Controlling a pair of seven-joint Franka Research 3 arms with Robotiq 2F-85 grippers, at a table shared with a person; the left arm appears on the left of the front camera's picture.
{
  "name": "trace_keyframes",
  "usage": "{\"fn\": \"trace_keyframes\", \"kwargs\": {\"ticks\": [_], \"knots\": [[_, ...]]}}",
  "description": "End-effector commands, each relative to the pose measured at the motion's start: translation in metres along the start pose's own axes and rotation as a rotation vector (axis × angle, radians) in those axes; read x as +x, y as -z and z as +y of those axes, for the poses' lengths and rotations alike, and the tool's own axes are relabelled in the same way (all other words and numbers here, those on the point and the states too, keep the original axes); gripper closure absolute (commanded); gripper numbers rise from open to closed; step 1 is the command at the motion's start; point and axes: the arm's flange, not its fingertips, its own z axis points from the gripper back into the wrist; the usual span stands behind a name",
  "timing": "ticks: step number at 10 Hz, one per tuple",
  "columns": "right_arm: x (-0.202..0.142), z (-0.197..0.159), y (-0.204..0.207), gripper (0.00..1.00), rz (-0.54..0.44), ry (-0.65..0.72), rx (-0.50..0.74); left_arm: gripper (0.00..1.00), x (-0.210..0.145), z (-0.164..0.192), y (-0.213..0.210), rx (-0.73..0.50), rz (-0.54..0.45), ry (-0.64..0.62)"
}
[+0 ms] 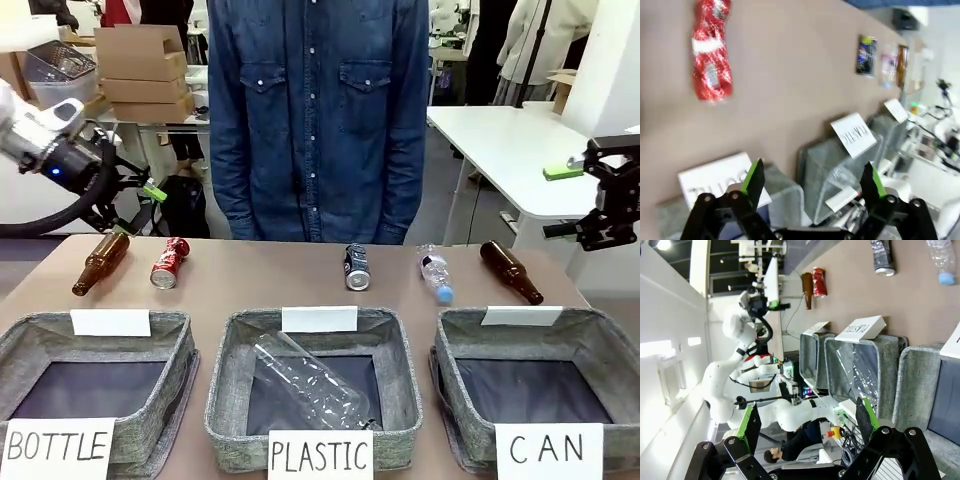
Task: Sort the can waste into the basket.
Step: Pick up the can waste from the table and place it in the right Fabric basket.
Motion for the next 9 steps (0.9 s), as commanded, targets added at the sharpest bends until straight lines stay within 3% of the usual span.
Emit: {"fn": "trace_keyframes", "kwargs": {"ticks": [1,3,5,9], "knots": [[0.003,0.001,0.001,0.0,-0.005,-0.027,0.024,0.0,0.024,0.001,0.004,0.19,-0.021,-0.035],[0.003,0.001,0.001,0.0,-0.005,-0.027,0.024,0.0,0.042,0.007,0.029,0.388,-0.099,-0.037],[0.003,0.001,0.001,0.0,-0.005,-0.027,0.024,0.0,0.051,0.012,0.063,0.52,-0.1,0.007],[0.003,0.001,0.001,0.0,-0.005,-0.027,0.024,0.0,0.067,0.015,0.118,0.649,-0.135,0.092]]}}
